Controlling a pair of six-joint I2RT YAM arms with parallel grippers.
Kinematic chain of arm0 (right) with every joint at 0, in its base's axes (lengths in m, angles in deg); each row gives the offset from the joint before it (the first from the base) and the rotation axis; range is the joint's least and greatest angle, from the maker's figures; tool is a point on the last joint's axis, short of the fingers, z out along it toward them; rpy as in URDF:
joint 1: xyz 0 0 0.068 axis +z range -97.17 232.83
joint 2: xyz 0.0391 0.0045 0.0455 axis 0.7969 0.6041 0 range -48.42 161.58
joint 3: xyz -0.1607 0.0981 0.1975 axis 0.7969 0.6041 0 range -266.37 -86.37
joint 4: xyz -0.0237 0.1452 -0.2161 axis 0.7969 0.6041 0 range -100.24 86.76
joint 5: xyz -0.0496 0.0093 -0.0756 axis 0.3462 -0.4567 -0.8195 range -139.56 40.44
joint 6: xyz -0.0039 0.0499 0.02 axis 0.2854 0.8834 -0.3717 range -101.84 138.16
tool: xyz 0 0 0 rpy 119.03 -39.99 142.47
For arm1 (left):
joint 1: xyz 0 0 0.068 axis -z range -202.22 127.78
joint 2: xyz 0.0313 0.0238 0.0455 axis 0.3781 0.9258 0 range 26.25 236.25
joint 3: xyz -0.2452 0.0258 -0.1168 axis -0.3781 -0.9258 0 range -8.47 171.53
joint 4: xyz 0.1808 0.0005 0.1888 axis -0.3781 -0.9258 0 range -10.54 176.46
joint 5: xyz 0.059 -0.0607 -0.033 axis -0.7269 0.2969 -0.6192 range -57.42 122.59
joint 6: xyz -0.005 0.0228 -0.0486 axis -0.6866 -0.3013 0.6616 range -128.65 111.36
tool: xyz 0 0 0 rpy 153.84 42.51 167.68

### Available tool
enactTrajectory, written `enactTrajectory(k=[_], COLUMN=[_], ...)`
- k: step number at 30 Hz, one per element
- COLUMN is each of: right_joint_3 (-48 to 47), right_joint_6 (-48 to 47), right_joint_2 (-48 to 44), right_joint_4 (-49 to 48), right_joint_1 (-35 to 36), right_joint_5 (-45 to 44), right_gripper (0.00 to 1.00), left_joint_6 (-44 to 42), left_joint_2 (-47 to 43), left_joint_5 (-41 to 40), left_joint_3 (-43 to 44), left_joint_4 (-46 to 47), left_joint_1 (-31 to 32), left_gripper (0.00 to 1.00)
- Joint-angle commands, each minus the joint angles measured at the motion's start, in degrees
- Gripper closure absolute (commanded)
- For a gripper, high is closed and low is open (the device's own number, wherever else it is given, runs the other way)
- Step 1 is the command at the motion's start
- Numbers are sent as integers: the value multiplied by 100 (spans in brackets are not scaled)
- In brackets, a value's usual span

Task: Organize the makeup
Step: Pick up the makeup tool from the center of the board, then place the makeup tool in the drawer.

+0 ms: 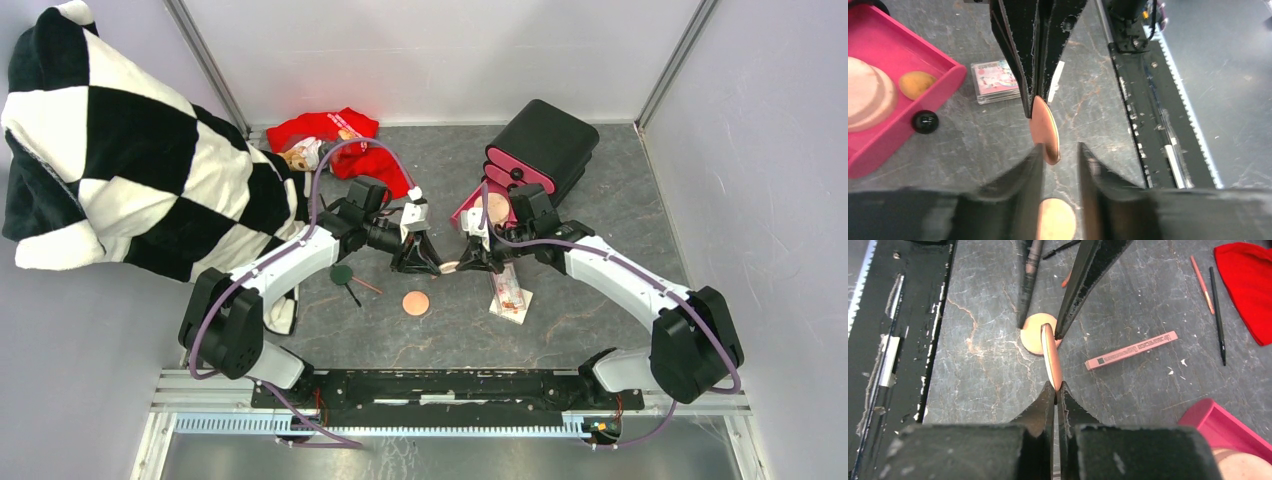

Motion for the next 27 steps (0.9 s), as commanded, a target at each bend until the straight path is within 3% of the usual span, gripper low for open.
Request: enactTrajectory(k=[1,5,7,17,27], right_joint_3=[-292,-322,-376,-938,-1630], right_joint_6=[-13,119,259,633,672], right_joint_2=[9,22,71,844,1872], right_joint_4=[-76,-156,-192,254,874], right_joint_1=[-22,-305,-511,-1169,-1363], right_joint_5=[-662,-1462,-1850,-4042,-4382], right_gripper=[100,100,100,100,100], left_joint_6=[30,215,308,249,125], left_joint_2=[-95,-490,-693,-884,-1080], left_joint_5=[-231,-758,-1023,-1660,-1858], left_joint_3=[67,-217,-376,-535,-755], left_joint_4=[128,591,832,847,819], left_joint_1=[7,-86,-138,-224,-225], left_gripper=[50,8,1,0,0])
